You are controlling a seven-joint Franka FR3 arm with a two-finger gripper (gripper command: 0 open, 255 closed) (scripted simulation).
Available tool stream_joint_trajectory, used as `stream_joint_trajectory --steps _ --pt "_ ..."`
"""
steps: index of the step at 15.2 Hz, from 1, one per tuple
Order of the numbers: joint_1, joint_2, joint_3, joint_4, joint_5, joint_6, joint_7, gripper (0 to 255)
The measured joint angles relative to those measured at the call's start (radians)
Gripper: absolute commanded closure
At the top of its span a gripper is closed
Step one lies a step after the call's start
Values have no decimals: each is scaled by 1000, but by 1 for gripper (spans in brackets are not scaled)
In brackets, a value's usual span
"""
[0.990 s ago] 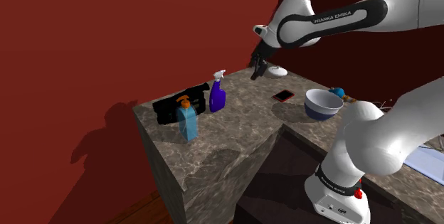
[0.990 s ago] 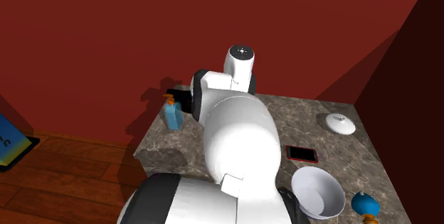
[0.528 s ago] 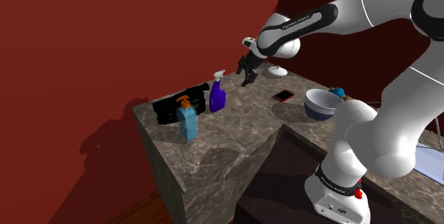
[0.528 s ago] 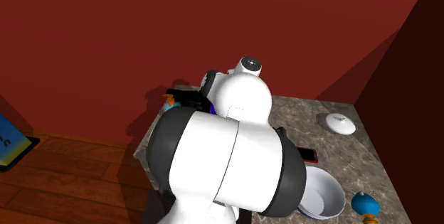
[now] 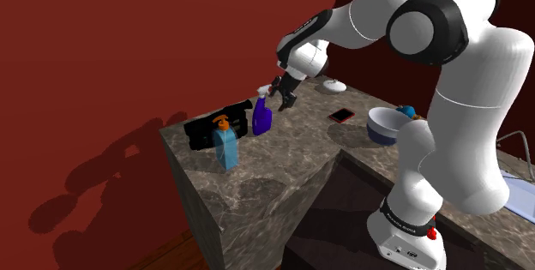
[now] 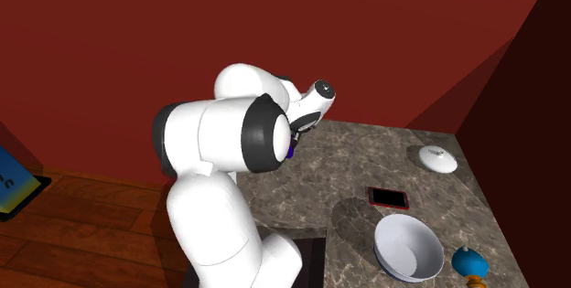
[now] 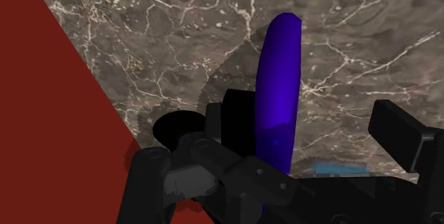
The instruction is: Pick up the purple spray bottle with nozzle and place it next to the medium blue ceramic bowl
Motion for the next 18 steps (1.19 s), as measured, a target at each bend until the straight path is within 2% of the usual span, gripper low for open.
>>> stream_joint_trajectory --steps 2,6,13,14,18 --pt "-47 54 46 20 76 -12 -57 0" --pt "-88 118 102 43 158 -14 -101 0" --pt "-99 131 113 47 176 -15 -113 0" --pt "-99 131 113 47 176 -15 -113 255" --pt "-99 131 113 47 176 -15 -113 255"
